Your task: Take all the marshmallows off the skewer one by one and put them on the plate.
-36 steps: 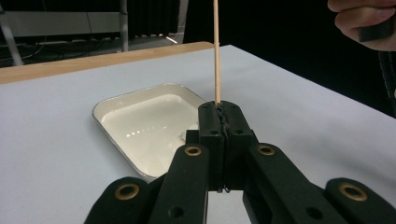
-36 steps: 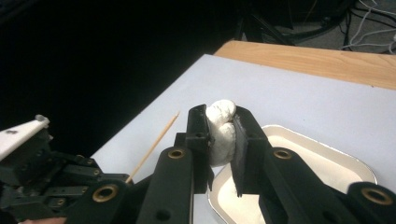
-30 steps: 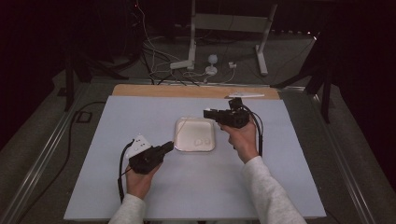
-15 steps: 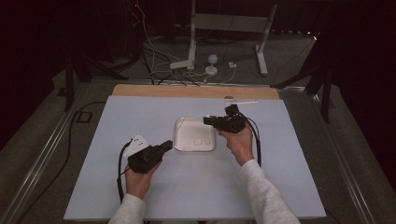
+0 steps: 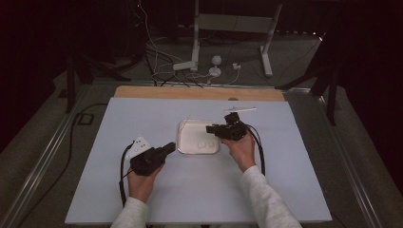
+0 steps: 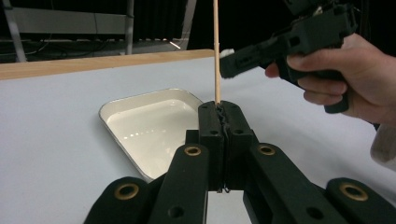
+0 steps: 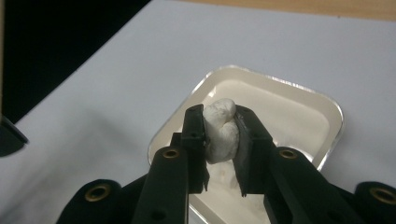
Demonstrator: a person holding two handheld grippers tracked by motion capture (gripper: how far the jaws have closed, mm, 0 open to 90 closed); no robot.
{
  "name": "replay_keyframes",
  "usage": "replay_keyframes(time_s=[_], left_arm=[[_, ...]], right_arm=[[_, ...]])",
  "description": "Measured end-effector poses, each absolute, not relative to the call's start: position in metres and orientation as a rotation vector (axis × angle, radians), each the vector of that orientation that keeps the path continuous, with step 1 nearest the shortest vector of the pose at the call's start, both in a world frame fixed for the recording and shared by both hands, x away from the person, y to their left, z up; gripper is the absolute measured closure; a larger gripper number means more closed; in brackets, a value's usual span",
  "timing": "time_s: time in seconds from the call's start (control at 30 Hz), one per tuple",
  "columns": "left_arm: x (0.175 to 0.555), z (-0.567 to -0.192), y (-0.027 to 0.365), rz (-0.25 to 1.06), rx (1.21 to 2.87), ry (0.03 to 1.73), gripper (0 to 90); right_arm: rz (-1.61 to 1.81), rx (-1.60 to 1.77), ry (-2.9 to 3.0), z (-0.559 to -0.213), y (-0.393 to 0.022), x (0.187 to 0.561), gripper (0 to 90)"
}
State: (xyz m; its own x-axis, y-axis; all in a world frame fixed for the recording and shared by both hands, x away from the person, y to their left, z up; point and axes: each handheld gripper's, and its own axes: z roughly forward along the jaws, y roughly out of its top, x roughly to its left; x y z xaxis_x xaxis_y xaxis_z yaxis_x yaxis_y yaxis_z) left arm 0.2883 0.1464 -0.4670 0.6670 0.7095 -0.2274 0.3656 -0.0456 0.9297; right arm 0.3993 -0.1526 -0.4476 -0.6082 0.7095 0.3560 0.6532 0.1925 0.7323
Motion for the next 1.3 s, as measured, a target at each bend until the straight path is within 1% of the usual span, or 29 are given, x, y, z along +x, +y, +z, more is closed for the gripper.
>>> replay_keyframes(time_s=[0.23, 0.3, 0.4, 0.53, 0.57, 0.67, 0.73, 0.8, 0.9, 0.93, 1.13, 1.3], left_arm=[[0.289, -0.467, 0.146, 0.349, 1.654, 0.897, 90.0], [0.289, -0.468, 0.145, 0.347, 1.657, 0.902, 90.0], [0.289, -0.467, 0.144, 0.347, 1.655, 0.897, 90.0], [0.289, -0.468, 0.144, 0.347, 1.658, 0.908, 90.0], [0.289, -0.467, 0.144, 0.347, 1.654, 0.91, 90.0], [0.29, -0.466, 0.144, 0.348, 1.648, 0.916, 90.0], [0.29, -0.465, 0.144, 0.345, 1.646, 0.922, 90.0], [0.292, -0.464, 0.143, 0.35, 1.647, 0.923, 90.0], [0.294, -0.461, 0.142, 0.348, 1.629, 0.934, 90.0], [0.294, -0.461, 0.142, 0.349, 1.628, 0.939, 90.0], [0.302, -0.457, 0.139, 0.341, 1.601, 0.981, 90.0], [0.309, -0.455, 0.137, 0.351, 1.588, 1.005, 90.0]], right_arm=[[1.335, 1.361, 2.421, -0.463, -0.149, 0.391, 74.5], [1.309, 1.348, 2.432, -0.467, -0.147, 0.39, 71.1], [1.293, 1.351, 2.447, -0.471, -0.145, 0.389, 59.7], [1.265, 1.362, 2.437, -0.472, -0.143, 0.387, 42.0], [1.265, 1.357, 2.43, -0.472, -0.143, 0.386, 38.9], [1.295, 1.332, 2.379, -0.47, -0.145, 0.381, 22.8], [1.331, 1.325, 2.359, -0.469, -0.149, 0.378, 14.4], [1.376, 1.307, 2.346, -0.466, -0.153, 0.375, 11.9], [1.424, 1.27, 2.329, -0.462, -0.158, 0.37, 1.3], [1.449, 1.258, 2.329, -0.46, -0.16, 0.368, 0.0], [1.474, 1.206, 2.286, -0.449, -0.17, 0.36, 0.0], [1.452, 1.171, 2.294, -0.447, -0.178, 0.355, 0.0]])
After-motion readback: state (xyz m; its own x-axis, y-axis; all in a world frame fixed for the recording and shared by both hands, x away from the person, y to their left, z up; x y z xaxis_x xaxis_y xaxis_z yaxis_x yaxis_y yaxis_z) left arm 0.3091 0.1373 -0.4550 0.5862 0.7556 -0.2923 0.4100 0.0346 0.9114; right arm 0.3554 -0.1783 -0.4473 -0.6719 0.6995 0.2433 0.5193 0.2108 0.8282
